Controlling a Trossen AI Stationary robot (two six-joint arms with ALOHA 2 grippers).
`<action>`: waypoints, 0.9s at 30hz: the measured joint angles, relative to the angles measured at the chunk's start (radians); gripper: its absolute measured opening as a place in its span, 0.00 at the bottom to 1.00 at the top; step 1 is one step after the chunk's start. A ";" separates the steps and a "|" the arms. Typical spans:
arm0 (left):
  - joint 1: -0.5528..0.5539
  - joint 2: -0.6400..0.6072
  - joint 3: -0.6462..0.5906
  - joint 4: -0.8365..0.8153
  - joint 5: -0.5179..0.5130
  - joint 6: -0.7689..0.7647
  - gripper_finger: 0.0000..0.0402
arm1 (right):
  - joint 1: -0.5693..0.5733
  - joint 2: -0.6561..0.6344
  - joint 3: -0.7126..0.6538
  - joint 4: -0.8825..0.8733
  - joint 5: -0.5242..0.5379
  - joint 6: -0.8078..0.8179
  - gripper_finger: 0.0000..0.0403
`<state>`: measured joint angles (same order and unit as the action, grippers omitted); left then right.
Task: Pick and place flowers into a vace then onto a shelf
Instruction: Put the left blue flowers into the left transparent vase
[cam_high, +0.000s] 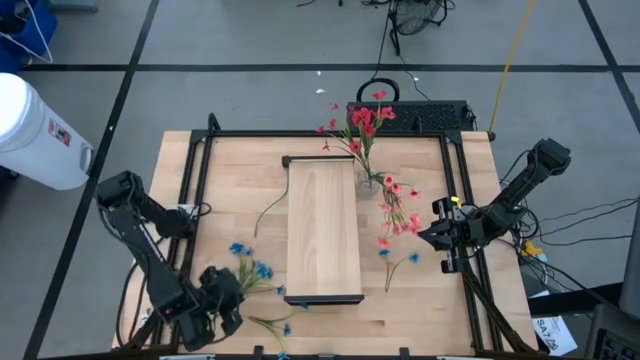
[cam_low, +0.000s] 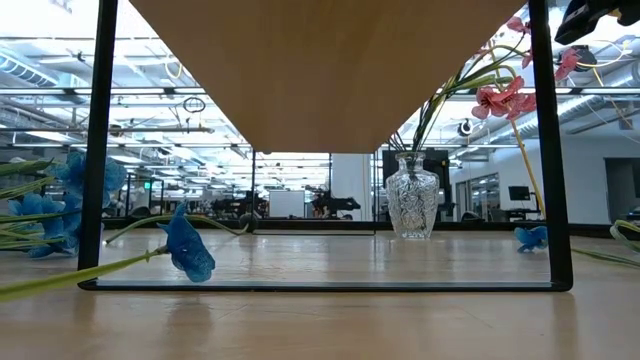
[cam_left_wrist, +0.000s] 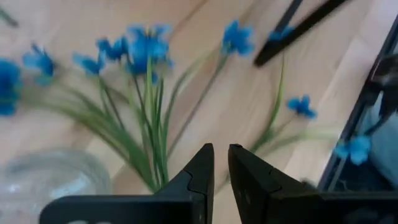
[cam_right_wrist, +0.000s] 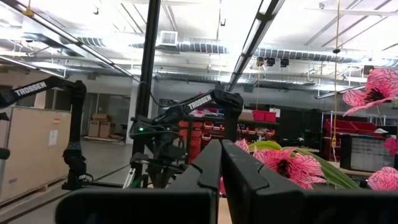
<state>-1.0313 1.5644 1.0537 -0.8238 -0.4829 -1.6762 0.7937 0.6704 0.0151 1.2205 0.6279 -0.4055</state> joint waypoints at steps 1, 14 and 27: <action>-0.007 0.009 0.016 -0.031 -0.002 -0.009 0.13 | 0.000 0.000 0.000 0.000 0.000 0.000 0.02; 0.061 0.010 0.010 -0.214 0.081 0.006 0.13 | 0.000 0.000 0.000 0.000 0.000 0.000 0.02; -0.015 0.015 0.017 -0.049 0.316 -0.138 0.13 | 0.000 0.000 0.000 -0.001 0.000 0.000 0.02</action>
<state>-1.0466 1.5795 1.0706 -0.8731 -0.1671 -1.8145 0.7937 0.6705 0.0151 1.2197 0.6277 -0.4053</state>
